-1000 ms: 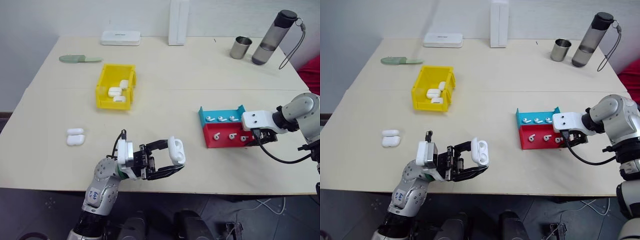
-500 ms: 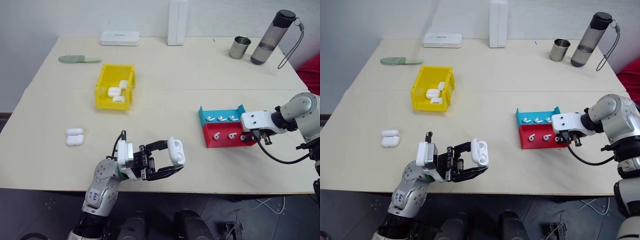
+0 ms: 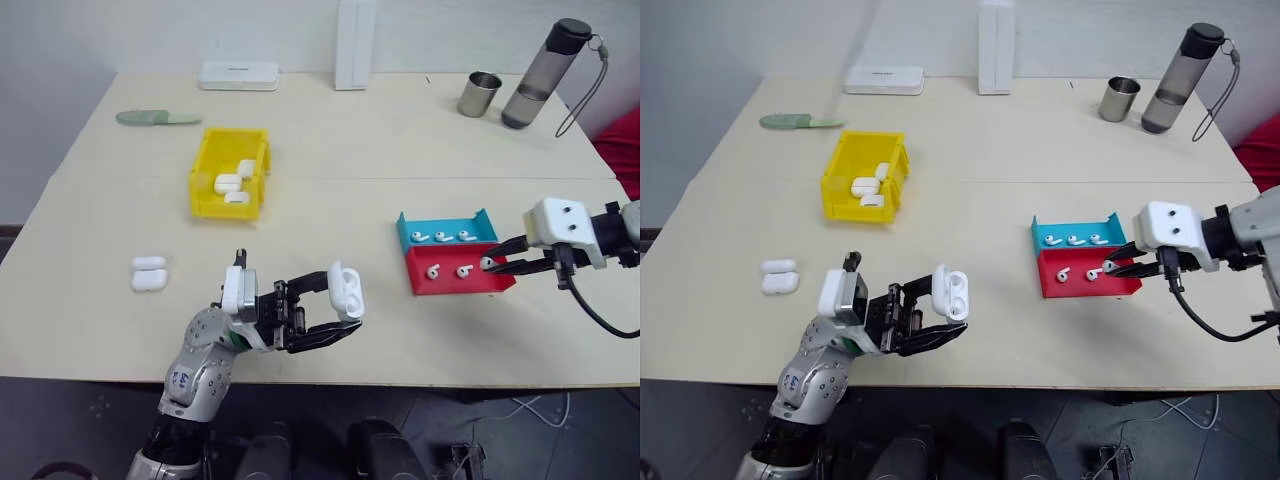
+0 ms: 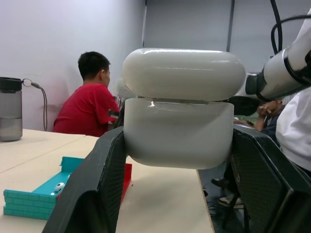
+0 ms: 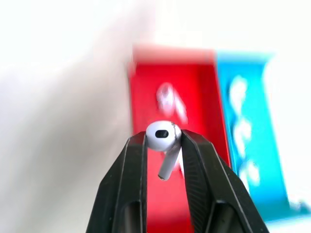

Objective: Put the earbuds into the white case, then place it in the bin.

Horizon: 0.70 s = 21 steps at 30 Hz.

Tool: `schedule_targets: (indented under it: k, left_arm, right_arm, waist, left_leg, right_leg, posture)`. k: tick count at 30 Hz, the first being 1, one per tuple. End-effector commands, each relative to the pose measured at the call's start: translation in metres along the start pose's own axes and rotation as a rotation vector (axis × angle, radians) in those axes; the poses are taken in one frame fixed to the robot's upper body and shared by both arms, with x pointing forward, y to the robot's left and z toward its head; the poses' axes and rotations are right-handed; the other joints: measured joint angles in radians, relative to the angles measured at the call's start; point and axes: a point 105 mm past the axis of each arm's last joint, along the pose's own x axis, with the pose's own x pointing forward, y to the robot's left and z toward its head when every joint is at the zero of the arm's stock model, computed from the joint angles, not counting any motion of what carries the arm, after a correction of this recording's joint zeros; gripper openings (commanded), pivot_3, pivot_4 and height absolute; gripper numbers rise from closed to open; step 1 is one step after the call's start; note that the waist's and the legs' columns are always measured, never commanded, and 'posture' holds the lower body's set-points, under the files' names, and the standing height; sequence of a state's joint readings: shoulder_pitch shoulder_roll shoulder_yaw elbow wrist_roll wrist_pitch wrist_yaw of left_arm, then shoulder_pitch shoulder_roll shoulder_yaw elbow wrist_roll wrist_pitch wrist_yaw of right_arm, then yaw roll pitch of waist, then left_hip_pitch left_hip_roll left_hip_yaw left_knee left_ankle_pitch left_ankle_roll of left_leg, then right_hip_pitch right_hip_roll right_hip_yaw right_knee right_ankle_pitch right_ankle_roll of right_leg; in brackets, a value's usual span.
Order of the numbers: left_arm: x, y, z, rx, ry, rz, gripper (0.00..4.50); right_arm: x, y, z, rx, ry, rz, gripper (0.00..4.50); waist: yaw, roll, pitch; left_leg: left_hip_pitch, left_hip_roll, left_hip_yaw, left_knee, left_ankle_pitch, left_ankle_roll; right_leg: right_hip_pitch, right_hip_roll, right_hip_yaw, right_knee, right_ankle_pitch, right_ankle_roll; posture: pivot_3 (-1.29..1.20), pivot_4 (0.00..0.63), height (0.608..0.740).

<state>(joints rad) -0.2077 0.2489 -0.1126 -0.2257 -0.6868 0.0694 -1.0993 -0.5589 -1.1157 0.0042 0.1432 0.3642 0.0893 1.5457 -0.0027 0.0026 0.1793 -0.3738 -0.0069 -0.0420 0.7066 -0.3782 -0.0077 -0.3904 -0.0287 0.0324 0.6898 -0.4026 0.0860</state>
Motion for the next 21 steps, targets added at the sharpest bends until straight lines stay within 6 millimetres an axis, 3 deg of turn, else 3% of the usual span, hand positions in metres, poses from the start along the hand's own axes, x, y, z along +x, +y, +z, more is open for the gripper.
schedule_targets:
  k: [1, 5, 10, 15, 21]
  left_arm:
    - [0.0, 0.002, 0.011, -0.003, -0.036, -0.033, 2.76]
    - [0.0, 0.007, 0.014, -0.022, -0.039, -0.051, 2.76]
    - [0.003, 0.011, 0.018, -0.057, -0.055, -0.076, 2.76]
    - [0.008, 0.011, 0.018, -0.076, -0.061, -0.104, 2.76]
    - [0.013, 0.007, 0.021, -0.106, -0.072, -0.152, 2.76]
  right_arm:
    - [0.007, 0.018, 0.053, 0.0, -0.314, -0.015, 0.96]
    - [0.017, 0.034, 0.107, 0.021, -0.745, -0.101, 0.96]
    - [0.031, 0.043, 0.138, -0.048, -0.971, -0.181, 0.96]
    - [0.049, 0.052, 0.153, -0.094, -1.063, -0.129, 0.96]
    - [0.067, 0.052, 0.15, -0.129, -1.075, -0.108, 0.96]
  waist:
    - [0.0, 0.0, 0.0]
    - [0.001, 0.0, 0.0]
    - [0.002, -0.002, 0.0]
    - [0.0, -0.002, 0.0]
    - [-0.002, -0.001, 0.0]
  left_leg:
    - [0.0, 0.0, 0.0, 0.001, 0.0, 0.0]
    - [0.0, 0.0, -0.002, 0.004, 0.0, 0.0]
    - [0.0, 0.0, -0.002, 0.005, 0.0, 0.0]
    - [0.0, -0.001, -0.003, 0.004, 0.0, 0.0]
    - [0.0, -0.001, -0.003, 0.004, 0.0, 0.0]
  right_leg:
    - [0.0, 0.001, 0.0, 0.0, 0.0, 0.0]
    - [0.0, 0.002, 0.0, 0.003, 0.0, 0.0]
    - [0.001, 0.001, 0.0, 0.002, 0.001, 0.0]
    - [0.0, 0.0, 0.0, 0.002, 0.001, 0.0]
    - [0.0, 0.001, 0.0, 0.002, 0.001, 0.0]
  posture:
    - [0.0, 0.15, 0.74]
    - [0.0, 0.15, 0.74]
    - [0.0, 0.15, 0.74]
    - [0.0, 0.15, 0.74]
    - [0.0, 0.15, 0.74]
